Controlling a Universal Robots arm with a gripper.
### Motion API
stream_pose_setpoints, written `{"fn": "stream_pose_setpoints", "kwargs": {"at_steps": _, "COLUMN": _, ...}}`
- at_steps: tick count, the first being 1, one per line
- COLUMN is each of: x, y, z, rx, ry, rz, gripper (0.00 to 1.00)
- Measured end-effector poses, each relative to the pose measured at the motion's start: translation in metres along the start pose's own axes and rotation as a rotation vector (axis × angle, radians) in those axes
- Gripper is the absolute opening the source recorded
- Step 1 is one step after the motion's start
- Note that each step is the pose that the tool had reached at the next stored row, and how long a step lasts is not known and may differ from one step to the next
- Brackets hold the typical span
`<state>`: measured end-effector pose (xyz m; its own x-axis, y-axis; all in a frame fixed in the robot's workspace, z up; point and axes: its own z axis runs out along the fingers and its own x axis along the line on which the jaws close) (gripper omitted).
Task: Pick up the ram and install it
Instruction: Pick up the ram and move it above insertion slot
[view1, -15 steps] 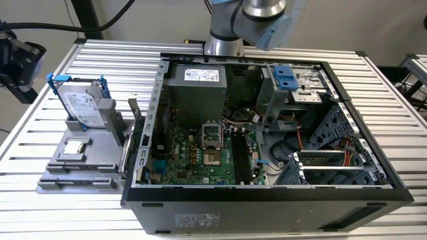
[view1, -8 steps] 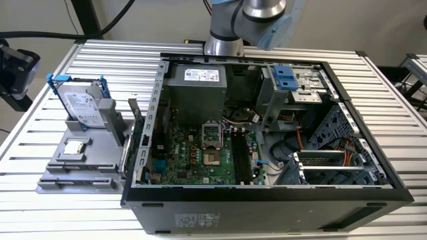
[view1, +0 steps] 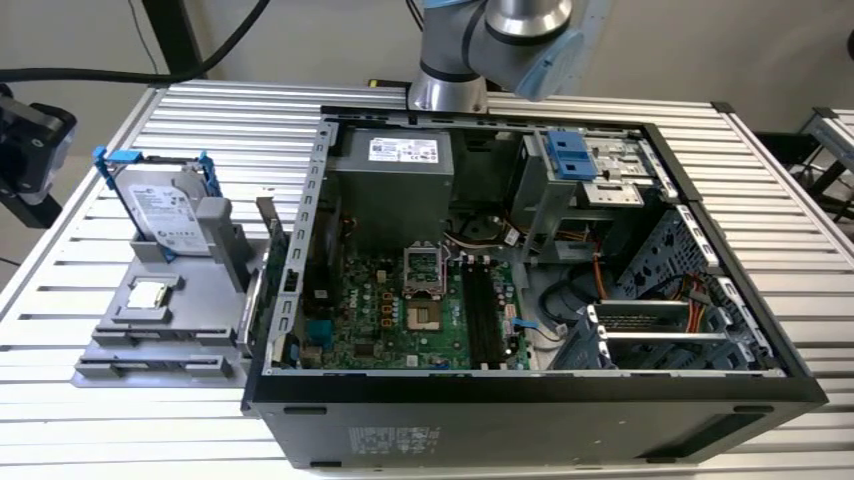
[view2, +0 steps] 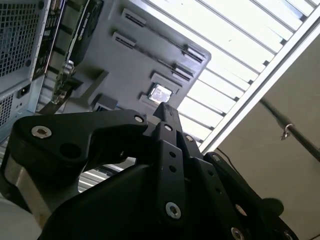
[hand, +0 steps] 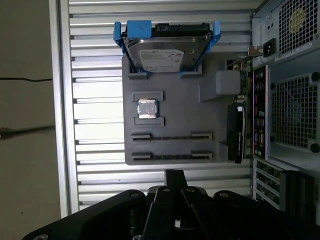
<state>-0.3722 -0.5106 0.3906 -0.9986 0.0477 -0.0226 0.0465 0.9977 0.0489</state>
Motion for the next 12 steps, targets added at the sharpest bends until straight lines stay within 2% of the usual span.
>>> {"fn": "stream_pose_setpoints", "kwargs": {"at_steps": 9, "x": 0.0, "y": -0.0005, "z": 0.0, "rx": 0.0, "ry": 0.0, "rz": -0.001, "gripper": 0.0}}
{"fn": "stream_pose_setpoints", "kwargs": {"at_steps": 12, "x": 0.0, "y": -0.0005, "z": 0.0, "rx": -0.0003, "ry": 0.0007, "rz": -0.013, "gripper": 0.0}}
